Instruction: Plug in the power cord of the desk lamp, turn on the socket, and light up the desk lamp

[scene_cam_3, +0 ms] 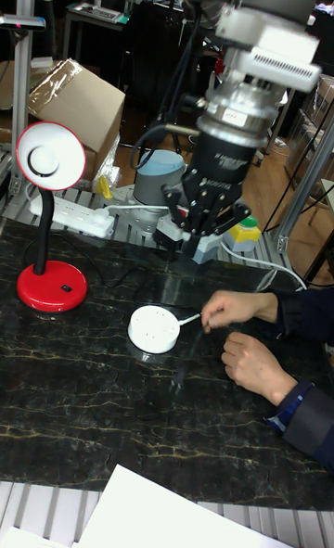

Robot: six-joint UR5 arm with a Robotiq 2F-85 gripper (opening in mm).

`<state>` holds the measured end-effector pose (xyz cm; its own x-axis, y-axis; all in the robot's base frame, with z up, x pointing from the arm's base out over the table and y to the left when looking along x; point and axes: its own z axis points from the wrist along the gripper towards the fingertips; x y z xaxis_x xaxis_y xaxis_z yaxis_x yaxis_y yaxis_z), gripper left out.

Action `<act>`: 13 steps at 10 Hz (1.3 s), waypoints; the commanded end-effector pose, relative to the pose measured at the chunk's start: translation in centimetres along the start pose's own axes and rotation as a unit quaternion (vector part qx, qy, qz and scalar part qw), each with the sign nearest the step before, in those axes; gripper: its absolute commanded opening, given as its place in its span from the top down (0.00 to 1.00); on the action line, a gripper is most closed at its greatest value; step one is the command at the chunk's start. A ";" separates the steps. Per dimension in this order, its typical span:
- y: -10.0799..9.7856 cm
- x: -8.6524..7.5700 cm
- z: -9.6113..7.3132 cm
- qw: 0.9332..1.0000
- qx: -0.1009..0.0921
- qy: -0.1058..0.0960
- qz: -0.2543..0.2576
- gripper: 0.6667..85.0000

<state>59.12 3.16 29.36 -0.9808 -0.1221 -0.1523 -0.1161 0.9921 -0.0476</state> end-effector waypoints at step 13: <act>1.3 1.6 -1.1 0.997 -0.018 0.030 -0.064 0.99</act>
<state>57.74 3.83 30.12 -0.9656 -0.2388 -0.1028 -0.2351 0.9708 -0.0476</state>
